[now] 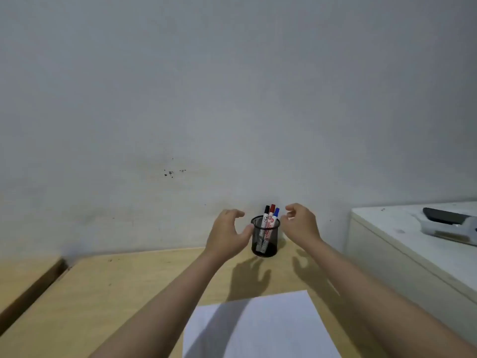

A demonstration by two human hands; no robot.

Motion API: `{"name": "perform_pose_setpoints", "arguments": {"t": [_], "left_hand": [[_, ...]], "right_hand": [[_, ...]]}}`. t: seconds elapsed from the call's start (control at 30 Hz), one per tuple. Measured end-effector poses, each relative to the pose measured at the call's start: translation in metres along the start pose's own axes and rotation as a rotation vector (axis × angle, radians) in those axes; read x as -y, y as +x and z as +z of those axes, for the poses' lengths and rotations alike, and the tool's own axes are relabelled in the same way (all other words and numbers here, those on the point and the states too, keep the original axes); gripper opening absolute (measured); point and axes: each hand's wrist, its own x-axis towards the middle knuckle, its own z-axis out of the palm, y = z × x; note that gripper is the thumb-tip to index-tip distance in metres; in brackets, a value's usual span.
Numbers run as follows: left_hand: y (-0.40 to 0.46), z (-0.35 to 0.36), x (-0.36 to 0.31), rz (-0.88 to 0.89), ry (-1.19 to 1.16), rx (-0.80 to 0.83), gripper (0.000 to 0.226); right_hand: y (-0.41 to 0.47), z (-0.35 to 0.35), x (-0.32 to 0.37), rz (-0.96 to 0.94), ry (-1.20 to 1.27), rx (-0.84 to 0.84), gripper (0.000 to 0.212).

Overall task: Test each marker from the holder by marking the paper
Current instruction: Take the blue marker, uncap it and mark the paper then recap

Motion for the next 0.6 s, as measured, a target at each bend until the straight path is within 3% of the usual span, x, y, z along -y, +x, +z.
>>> {"name": "perform_pose_setpoints", "arguments": {"t": [0.4,0.6], "left_hand": [[0.066,0.084,0.057,-0.051,-0.023,-0.011,0.028],[0.072,0.103,0.061,-0.089,-0.039,-0.049,0.024]], "right_hand": [[0.09,0.058,-0.049,-0.012,-0.248,0.012,0.044],[0.096,0.062,-0.057,-0.087,-0.171,-0.067,0.022]]}}
